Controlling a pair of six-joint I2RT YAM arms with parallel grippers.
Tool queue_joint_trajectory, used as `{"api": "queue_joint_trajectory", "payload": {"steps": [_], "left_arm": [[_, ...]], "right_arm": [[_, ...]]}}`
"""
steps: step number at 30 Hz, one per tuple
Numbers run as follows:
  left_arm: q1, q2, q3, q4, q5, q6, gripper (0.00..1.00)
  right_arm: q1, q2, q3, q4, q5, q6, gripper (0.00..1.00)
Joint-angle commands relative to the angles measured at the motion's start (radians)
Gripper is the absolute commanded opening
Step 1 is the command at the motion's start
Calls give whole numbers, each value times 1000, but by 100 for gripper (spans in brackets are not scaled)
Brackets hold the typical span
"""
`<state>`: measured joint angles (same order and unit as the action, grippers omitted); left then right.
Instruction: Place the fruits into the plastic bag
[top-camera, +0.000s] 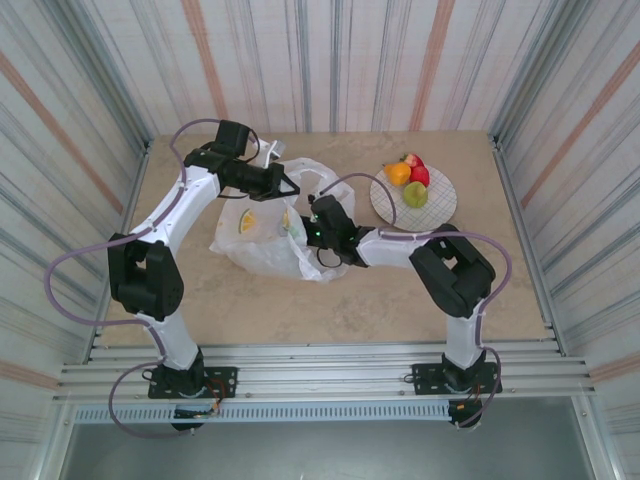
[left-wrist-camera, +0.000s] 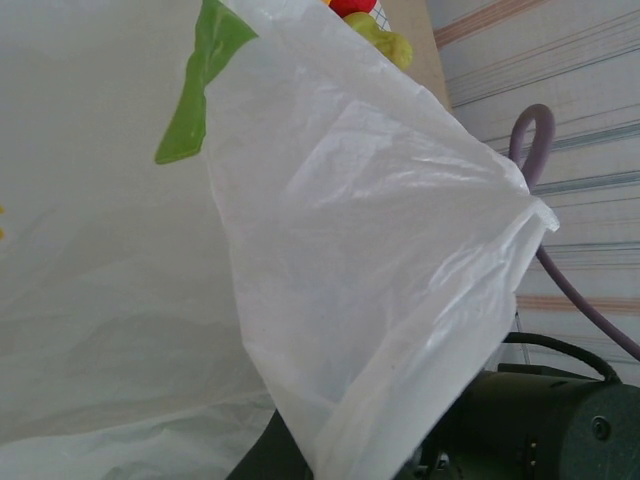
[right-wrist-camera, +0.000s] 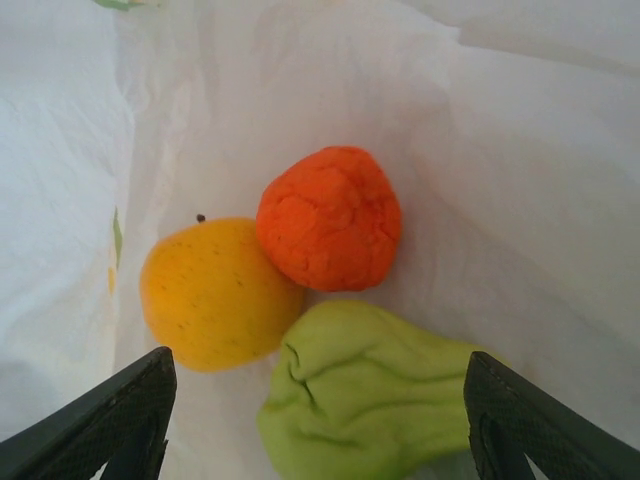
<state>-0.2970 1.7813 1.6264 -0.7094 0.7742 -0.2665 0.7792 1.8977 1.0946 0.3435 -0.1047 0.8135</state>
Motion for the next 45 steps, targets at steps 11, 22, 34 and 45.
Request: {"api": "queue_joint_trajectory", "payload": {"steps": [11,22,34,45], "left_arm": [[-5,-23,-10,-15,-10,1,0],[2,-20,-10,-14,-10,0,0],[2,-21,-10,-15,-10,0,0],[2,-20,-10,-16,-11,1,0]], "right_arm": [[-9,-313,-273,-72,79,-206,71],[-21,-578,-451,-167,174,-333,70],[-206,-509,-523,-76,117,-158,68],[-233,-231,-436,118,1,-87,53]]}}
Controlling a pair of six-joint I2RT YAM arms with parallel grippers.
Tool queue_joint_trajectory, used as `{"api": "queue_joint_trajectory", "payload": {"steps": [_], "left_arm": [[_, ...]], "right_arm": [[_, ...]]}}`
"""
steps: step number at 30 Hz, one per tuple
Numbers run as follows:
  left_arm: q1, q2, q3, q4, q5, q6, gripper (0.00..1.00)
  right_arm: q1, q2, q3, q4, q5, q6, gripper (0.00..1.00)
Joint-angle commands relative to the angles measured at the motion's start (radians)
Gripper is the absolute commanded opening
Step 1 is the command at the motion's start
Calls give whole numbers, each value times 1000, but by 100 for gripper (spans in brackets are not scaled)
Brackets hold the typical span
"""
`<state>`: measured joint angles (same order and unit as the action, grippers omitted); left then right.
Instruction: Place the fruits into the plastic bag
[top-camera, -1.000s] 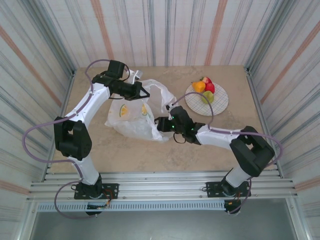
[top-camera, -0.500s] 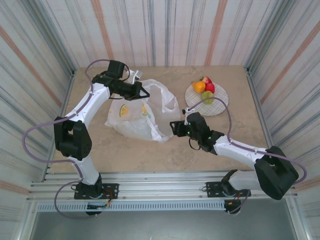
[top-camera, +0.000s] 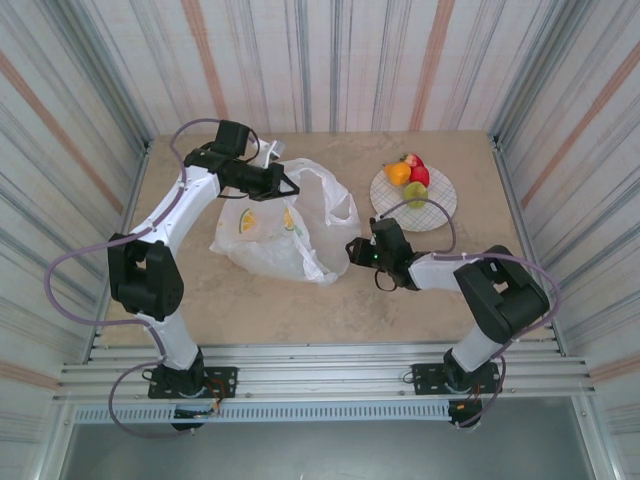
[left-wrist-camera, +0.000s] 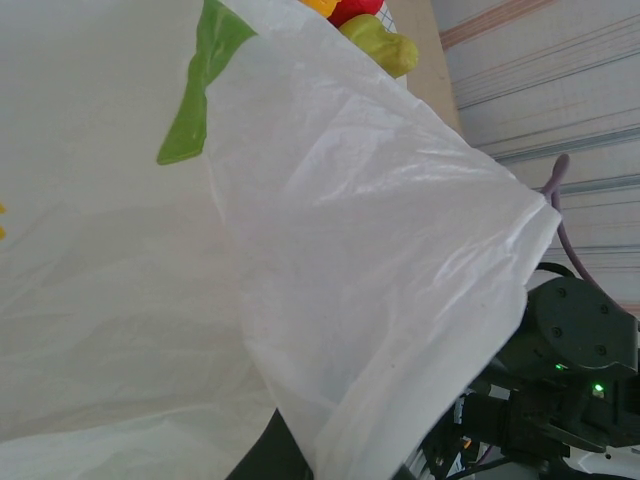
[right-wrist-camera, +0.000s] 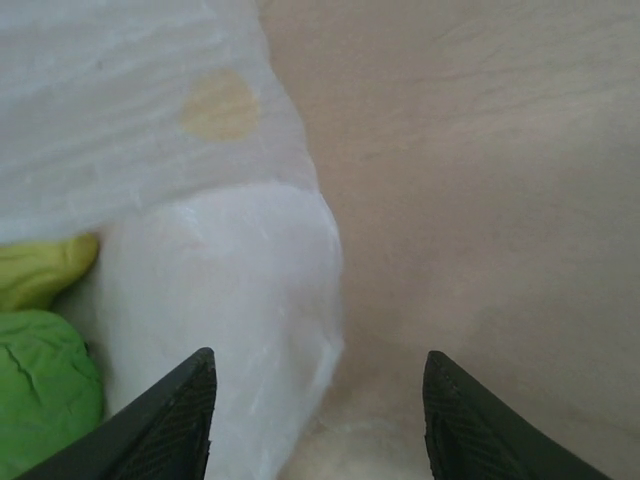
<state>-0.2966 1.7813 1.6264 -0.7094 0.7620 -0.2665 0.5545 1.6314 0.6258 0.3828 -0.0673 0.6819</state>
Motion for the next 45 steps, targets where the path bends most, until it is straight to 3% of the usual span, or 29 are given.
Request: {"api": "queue_joint_trajectory", "payload": {"steps": [1,3,7,13,25,32,37,41,45], "left_arm": [[2,-20,-10,-16,2,0,0],[1,-21,-8,-16,3,1,0],[2,-21,-7,-18,2,3,0],[13,-33,-3,-22,-1,8,0],[185,-73,47,-76,51,37,0],[197,-60,58,-86,89,41,0],[151,-30,79,-104,109,43,0],[112,-24,100,-114,125,41,0],[112,-26,133,-145,85,44,0]], "right_arm": [[-8,52,39,89,-44,52,51],[-9,82,47,112,-59,65,46],[-8,122,60,154,-94,94,26],[-7,28,59,93,-92,114,5],[113,-300,224,-282,32,116,2],[122,-244,229,-269,22,159,2],[91,-199,218,-281,35,148,3],[45,-159,224,-292,-25,156,3],[93,-139,259,-285,-50,173,3]]}}
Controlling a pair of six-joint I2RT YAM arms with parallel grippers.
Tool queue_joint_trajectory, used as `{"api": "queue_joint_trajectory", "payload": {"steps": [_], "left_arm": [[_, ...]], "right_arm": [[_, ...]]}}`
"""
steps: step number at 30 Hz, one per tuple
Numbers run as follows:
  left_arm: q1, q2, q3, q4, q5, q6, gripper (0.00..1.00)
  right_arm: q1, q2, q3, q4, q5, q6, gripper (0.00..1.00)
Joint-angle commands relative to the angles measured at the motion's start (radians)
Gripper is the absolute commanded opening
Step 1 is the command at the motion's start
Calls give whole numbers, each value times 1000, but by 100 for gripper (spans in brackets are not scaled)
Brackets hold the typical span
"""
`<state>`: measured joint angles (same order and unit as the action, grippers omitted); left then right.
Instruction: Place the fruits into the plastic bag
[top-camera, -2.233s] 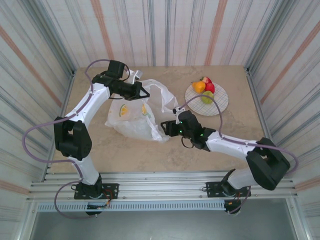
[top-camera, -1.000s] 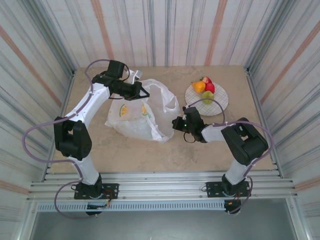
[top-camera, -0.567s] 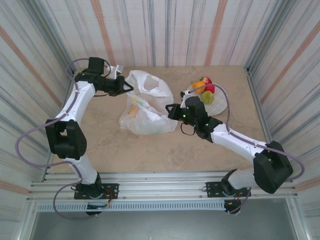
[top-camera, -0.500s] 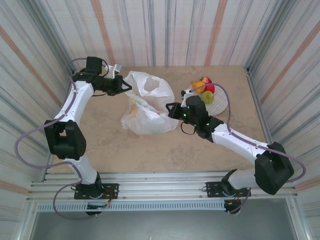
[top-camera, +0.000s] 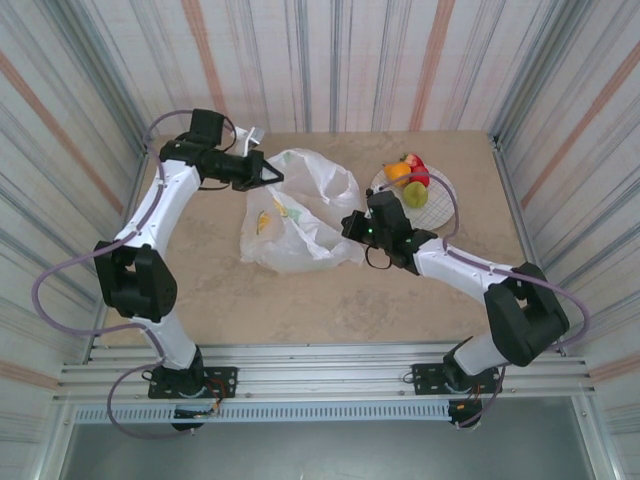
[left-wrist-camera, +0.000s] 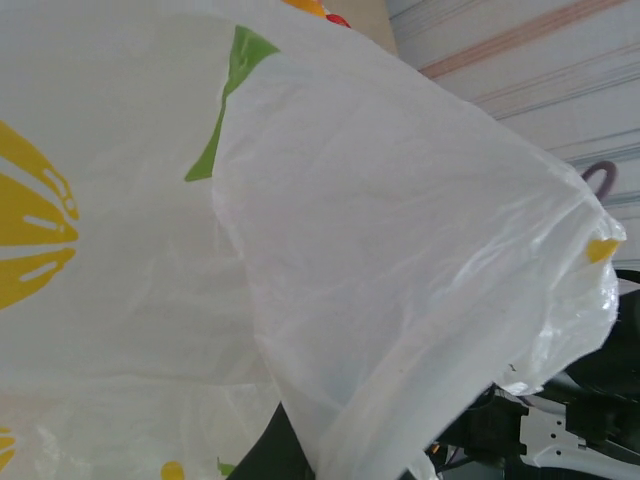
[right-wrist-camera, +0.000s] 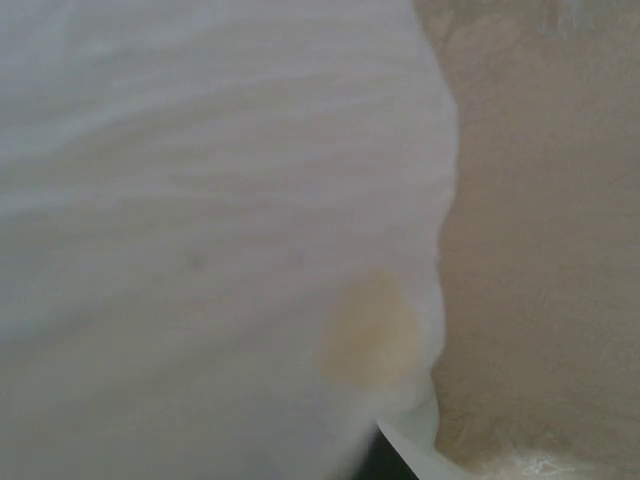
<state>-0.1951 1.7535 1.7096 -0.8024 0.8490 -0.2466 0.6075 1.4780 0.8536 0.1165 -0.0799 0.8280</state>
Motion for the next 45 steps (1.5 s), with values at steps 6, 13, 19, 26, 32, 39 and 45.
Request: {"api": "queue_joint_trajectory", "payload": {"steps": [6,13,19,26,32,39,45], "left_arm": [[17,9,135,-159,-153,72,0],[-3,48,132,-191,-223,91,1],[-65,94,98,-189,-207,116,1],[-71,87,37,-101,-127,79,0],[-69,57,-25,-24,-99,42,0],[-35,22,-71,32,-83,5,0],[-21,9,-82,47,-63,-8,0]], "right_arm": [[132,30,77,25,-73,81,3],[101,35,39,38,-78,73,4],[-8,49,11,-50,-84,-28,7],[-70,3,18,-191,-36,-193,36],[-94,-147,38,-368,63,-333,63],[-203,-304,50,-485,209,-396,81],[-372,-194,121,-435,256,-471,99]]}}
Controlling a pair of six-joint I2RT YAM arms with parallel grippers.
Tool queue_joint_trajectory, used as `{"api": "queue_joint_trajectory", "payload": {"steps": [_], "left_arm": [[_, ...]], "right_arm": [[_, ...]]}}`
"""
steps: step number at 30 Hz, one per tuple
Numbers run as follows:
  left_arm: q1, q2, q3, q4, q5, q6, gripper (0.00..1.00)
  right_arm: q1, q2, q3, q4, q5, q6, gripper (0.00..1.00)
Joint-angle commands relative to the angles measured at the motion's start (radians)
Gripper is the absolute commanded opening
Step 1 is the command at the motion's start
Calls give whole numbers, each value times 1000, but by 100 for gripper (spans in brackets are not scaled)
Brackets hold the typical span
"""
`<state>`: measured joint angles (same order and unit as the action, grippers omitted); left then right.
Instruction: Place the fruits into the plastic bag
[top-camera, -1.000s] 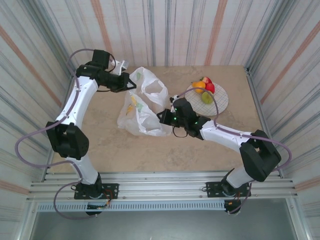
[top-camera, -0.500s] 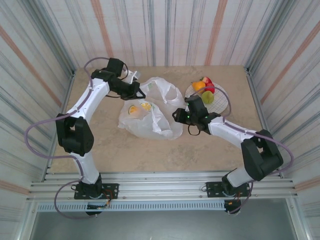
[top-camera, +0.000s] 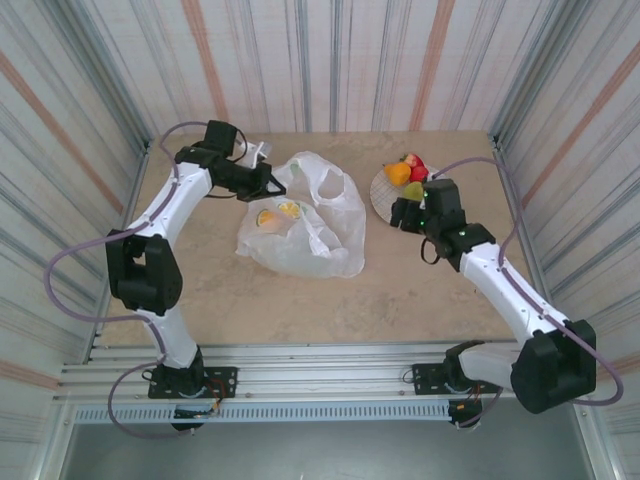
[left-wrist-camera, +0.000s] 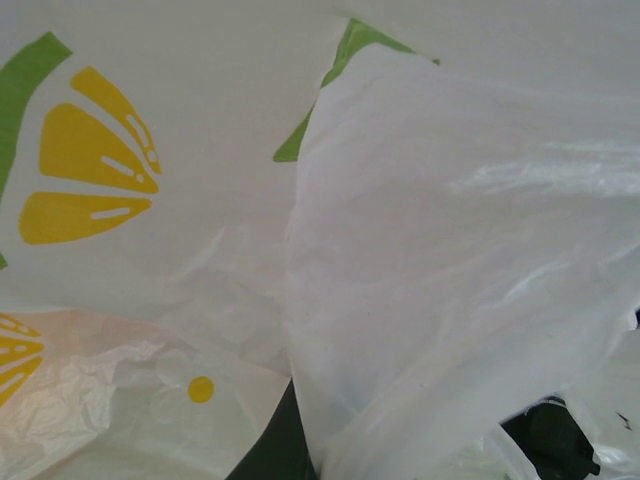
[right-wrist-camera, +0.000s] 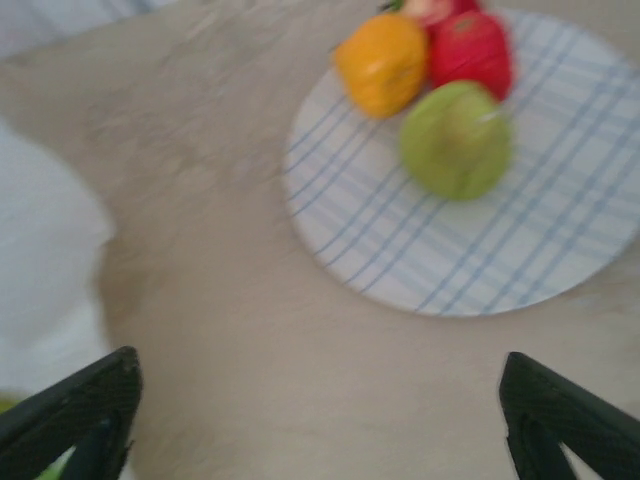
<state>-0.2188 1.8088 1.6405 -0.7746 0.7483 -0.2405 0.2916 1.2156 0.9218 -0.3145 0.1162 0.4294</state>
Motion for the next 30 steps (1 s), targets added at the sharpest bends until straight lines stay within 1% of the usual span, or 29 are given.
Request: {"api": "queue_joint_trajectory", "payload": {"steps": [1,3,5,9,15,18,30], "left_arm": [[4,-48,-16,21,40,-16,0],[4,-52,-19,28,46,-21,0],[2,-55,-24,36,53,-24,0],[4,-61,-28,43,62,-31,0],[4,-64,-32,48,68,-34,0],[4,-62,-31,51,69,-35,0],[3,-59,-34,51,71,-35,0]], "right_arm": [[-77,106,75,6,56,-80,99],[-117,206,137,15,33,-103,99],[-134,301,205,2,29,-126,99],[-138,478,338,-37,40,-173,99],[-138,686,518,-130,97,-243,99],[-137,755,583,-166,117,-279,99],[-138,930,745,-254,91,-353,100]]}}
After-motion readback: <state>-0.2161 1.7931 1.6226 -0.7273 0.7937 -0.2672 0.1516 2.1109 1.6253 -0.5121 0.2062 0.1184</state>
